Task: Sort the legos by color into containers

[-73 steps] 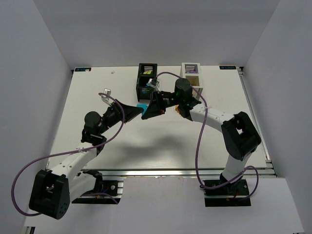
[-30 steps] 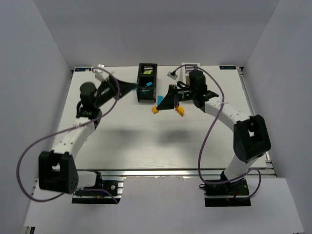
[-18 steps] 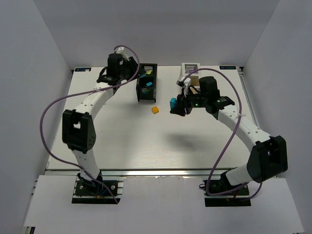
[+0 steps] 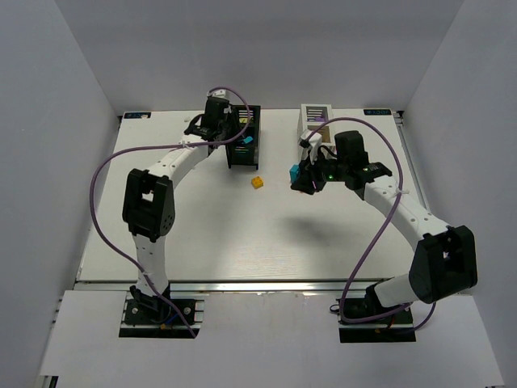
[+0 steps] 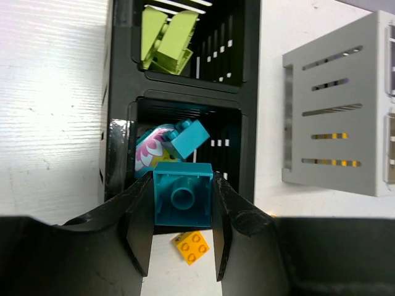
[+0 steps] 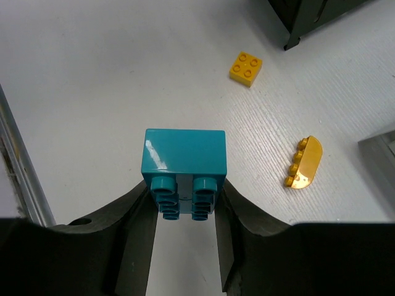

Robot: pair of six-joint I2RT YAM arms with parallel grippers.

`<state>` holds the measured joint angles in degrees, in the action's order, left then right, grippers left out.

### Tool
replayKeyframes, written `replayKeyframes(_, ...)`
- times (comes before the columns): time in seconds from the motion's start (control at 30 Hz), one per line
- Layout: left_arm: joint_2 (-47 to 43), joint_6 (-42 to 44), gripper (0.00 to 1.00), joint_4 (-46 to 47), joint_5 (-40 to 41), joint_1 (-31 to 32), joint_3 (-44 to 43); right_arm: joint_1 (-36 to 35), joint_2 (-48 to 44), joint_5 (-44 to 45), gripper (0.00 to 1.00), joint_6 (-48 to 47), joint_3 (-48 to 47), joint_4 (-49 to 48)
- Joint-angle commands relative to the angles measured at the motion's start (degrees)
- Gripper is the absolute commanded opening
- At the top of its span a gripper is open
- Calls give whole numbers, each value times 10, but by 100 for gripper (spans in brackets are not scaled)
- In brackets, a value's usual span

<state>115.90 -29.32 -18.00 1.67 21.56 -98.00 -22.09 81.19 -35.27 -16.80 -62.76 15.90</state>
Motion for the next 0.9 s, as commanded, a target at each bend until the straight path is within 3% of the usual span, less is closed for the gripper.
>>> replayKeyframes(0.0,6,8,21,0,31,7,-22,3,-16,-2,0,-9,4,-11)
replayKeyframes(0.1,14,4,39,-5,40,8,-31,3,-13,-1,0,-9,1,-14)
replayKeyframes(0.13,17,5,50,-5,42,9,-33,3,-10,-1,0,-10,-2,-14)
replayKeyframes(0.4,14,-7,85,-8,43,17,-79,2,9,1,0,-24,-24,-10)
replayKeyframes(0.43,9,-9,96,-7,42,17,-87,1,15,2,0,-26,-28,-10)
replayKeyframes(0.6,-52,-15,98,-7,45,18,-96,-1,46,11,0,-43,-78,-17)
replayKeyframes(0.7,-131,-18,98,15,55,18,-35,-12,79,29,0,-46,-125,-31)
replayKeyframes(0.87,-296,-23,98,31,105,17,186,-38,150,74,0,-1,-191,-112)
